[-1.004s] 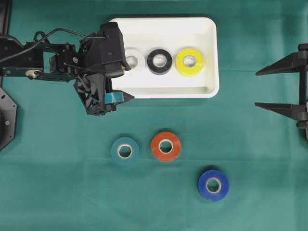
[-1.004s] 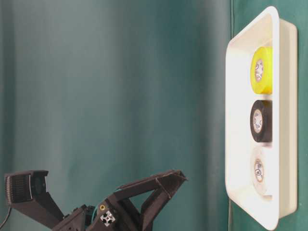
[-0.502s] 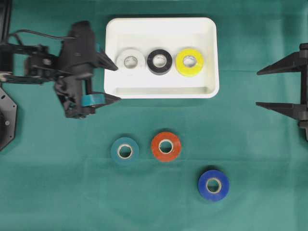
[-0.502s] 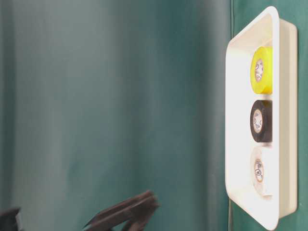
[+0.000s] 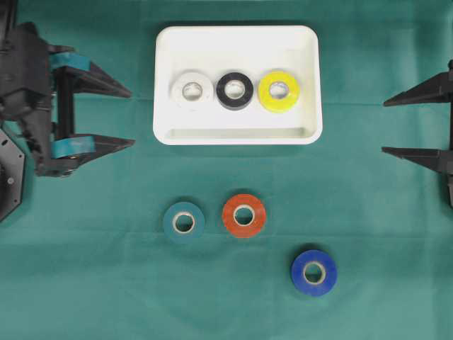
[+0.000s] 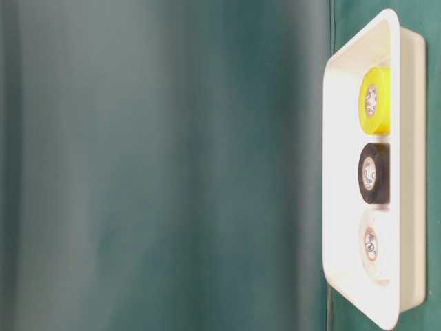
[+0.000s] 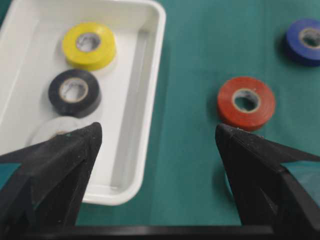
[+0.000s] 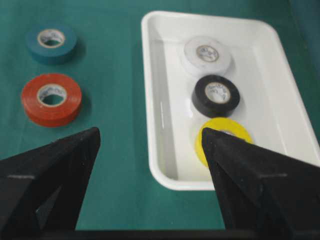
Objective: Pick up the tape from a random location and place it into the white case.
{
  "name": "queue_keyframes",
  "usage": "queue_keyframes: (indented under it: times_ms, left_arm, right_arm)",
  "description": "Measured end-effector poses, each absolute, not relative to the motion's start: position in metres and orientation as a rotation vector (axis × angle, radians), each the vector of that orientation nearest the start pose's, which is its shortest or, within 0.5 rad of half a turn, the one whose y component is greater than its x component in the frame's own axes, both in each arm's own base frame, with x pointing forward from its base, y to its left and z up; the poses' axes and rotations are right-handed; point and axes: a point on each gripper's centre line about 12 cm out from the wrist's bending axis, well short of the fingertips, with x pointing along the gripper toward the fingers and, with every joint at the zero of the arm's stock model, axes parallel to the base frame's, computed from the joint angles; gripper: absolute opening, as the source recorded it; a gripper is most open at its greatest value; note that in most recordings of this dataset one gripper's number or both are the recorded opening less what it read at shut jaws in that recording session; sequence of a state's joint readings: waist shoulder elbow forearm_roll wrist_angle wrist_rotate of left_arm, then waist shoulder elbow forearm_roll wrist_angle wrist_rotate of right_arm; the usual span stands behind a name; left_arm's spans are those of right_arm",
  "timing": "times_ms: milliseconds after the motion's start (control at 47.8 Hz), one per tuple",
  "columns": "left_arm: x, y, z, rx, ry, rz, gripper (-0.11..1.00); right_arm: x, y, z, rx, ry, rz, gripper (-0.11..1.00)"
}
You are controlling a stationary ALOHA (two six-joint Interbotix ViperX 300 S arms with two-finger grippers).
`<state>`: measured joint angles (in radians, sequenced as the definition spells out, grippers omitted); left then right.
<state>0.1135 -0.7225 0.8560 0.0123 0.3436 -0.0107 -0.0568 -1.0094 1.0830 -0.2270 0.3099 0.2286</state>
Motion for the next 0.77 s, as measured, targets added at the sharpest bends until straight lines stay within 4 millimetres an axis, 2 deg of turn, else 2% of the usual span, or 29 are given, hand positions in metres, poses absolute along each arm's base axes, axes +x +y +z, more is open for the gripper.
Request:
queue_keyframes:
  times_ms: [251, 774]
  left_arm:
    - [0.233, 0.019, 0.303, -0.017, 0.432, 0.082, 0.97]
    - [0.234, 0.018, 0.299, -0.017, 0.445, 0.078, 0.97]
  right_arm:
    - [0.186, -0.019, 0.272, 0.010, 0.376, -0.128, 0.82]
    - [0.186, -0.019, 0.272, 0.011, 0.376, -0.126, 0.82]
